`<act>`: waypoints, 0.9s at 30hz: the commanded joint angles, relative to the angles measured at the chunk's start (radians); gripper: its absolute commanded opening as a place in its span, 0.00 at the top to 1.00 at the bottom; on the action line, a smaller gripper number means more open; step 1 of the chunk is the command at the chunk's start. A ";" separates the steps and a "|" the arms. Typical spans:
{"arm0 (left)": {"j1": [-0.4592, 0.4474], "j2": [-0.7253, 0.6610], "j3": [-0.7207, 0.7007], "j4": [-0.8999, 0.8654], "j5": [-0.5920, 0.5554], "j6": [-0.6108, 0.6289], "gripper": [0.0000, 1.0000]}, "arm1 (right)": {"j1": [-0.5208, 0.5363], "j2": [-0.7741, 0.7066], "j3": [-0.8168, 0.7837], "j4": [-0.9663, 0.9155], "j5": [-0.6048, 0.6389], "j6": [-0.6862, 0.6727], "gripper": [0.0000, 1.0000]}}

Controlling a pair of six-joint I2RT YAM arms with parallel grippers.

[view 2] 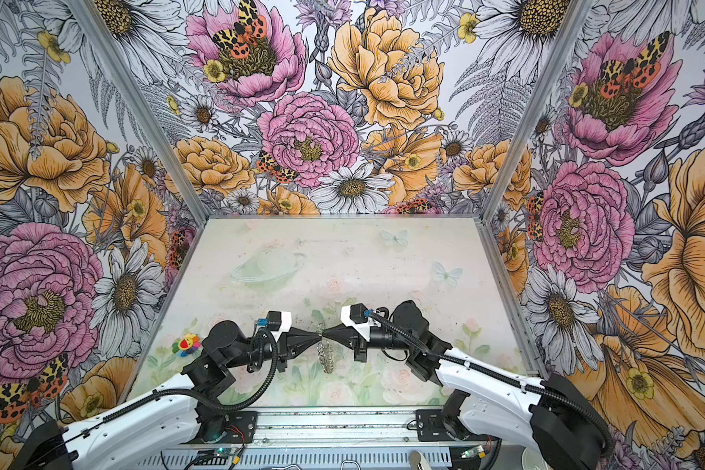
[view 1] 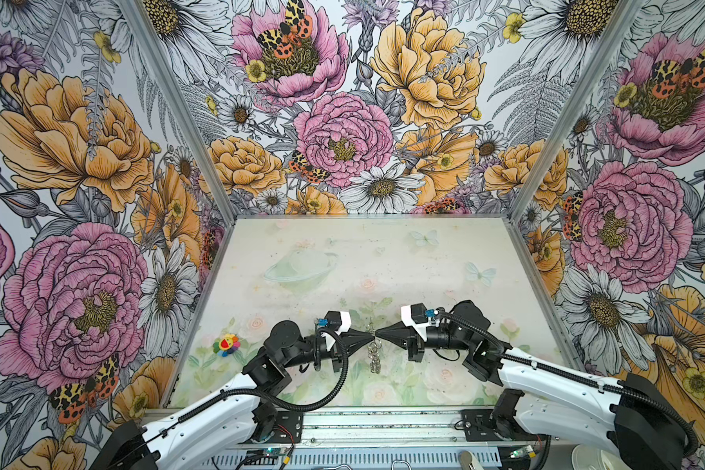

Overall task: Attach keys to a key ring
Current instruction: Pass the keyring.

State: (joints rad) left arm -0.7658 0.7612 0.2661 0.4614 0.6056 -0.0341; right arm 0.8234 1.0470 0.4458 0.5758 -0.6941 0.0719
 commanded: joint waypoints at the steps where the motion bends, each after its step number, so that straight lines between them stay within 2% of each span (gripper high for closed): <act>1: 0.010 -0.005 0.009 0.039 0.033 -0.018 0.92 | 0.007 0.010 -0.002 0.060 -0.023 0.012 1.00; 7: 0.009 -0.025 0.000 0.039 0.026 -0.024 0.88 | 0.008 0.011 -0.009 0.056 -0.011 0.005 1.00; 15: 0.008 -0.016 0.002 0.044 0.040 -0.023 0.99 | 0.017 0.022 -0.010 0.074 -0.011 0.015 1.00; 19: -0.005 -0.013 0.008 0.005 0.017 0.000 1.00 | 0.017 0.014 -0.008 0.048 0.004 0.002 1.00; 21: -0.024 -0.013 0.027 -0.065 -0.033 0.036 1.00 | 0.018 -0.010 -0.005 -0.020 0.034 -0.031 0.97; 24: -0.076 0.010 0.072 -0.205 -0.144 0.115 1.00 | 0.017 -0.079 0.039 -0.269 0.107 -0.139 0.87; 27: -0.112 0.046 0.101 -0.287 -0.214 0.171 1.00 | 0.017 -0.126 0.086 -0.499 0.173 -0.247 0.86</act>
State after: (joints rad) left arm -0.8520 0.7887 0.3191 0.2897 0.4919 0.0498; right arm 0.8349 0.9676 0.4606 0.3161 -0.6090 -0.0475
